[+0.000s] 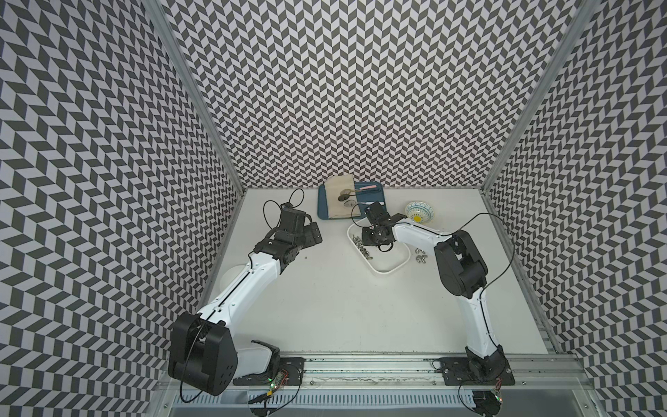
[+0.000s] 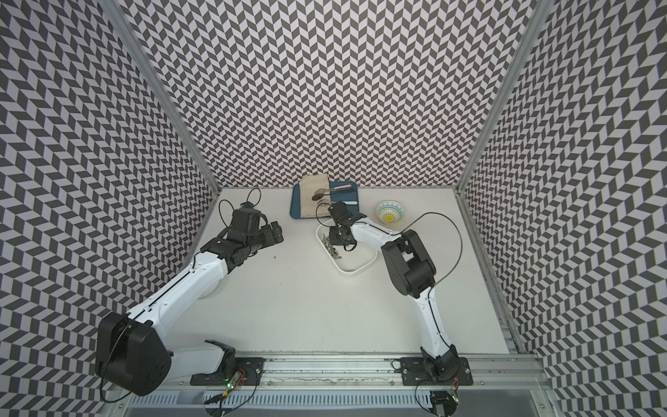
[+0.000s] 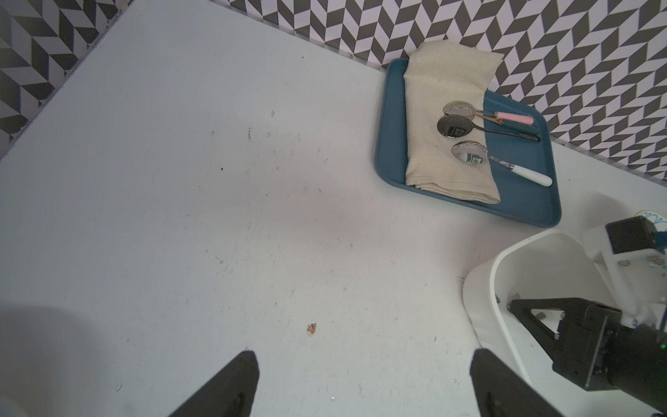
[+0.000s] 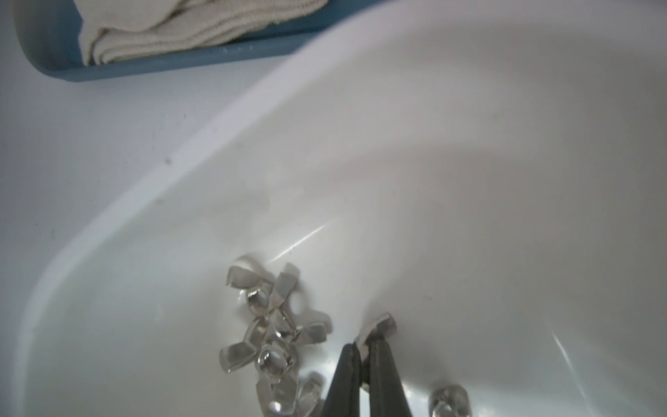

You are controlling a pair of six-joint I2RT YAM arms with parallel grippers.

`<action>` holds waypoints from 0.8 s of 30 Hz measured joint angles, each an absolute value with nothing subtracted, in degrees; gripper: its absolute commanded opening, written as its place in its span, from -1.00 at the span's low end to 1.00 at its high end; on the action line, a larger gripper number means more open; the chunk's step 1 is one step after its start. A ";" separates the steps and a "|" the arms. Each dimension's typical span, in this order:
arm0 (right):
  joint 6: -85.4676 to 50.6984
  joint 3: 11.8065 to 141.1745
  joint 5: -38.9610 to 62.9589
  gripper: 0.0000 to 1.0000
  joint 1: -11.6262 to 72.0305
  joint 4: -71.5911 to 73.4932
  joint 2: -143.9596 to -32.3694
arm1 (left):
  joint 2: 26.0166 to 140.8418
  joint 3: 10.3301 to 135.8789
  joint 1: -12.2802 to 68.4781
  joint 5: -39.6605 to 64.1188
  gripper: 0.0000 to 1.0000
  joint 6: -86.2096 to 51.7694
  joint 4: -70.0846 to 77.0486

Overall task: Take out the wing nut from the storage box
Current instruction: Pick up the wing nut from the storage box, then place the wing nut at the center of the board.

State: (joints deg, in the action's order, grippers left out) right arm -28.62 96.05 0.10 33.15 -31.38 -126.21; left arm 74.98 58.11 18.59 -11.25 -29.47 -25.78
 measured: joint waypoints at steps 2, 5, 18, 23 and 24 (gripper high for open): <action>-28.49 95.92 1.02 -1.00 33.01 -31.48 -125.14 | 75.00 58.11 18.59 -11.25 0.91 -29.50 -25.76; -28.47 95.64 2.33 -1.00 32.69 -31.46 -122.32 | 75.00 58.11 18.59 -11.25 0.91 -29.65 -25.74; -28.93 76.01 7.86 -1.00 17.85 -28.93 -98.19 | 78.63 59.81 19.18 -10.94 0.90 -30.11 -25.12; -28.58 66.83 6.74 -0.99 9.98 -29.69 -92.68 | 80.60 62.02 20.18 -10.79 0.90 -30.11 -24.56; -28.45 65.14 6.48 -0.99 8.75 -29.74 -92.03 | 80.99 62.46 20.32 -10.74 0.90 -30.11 -24.45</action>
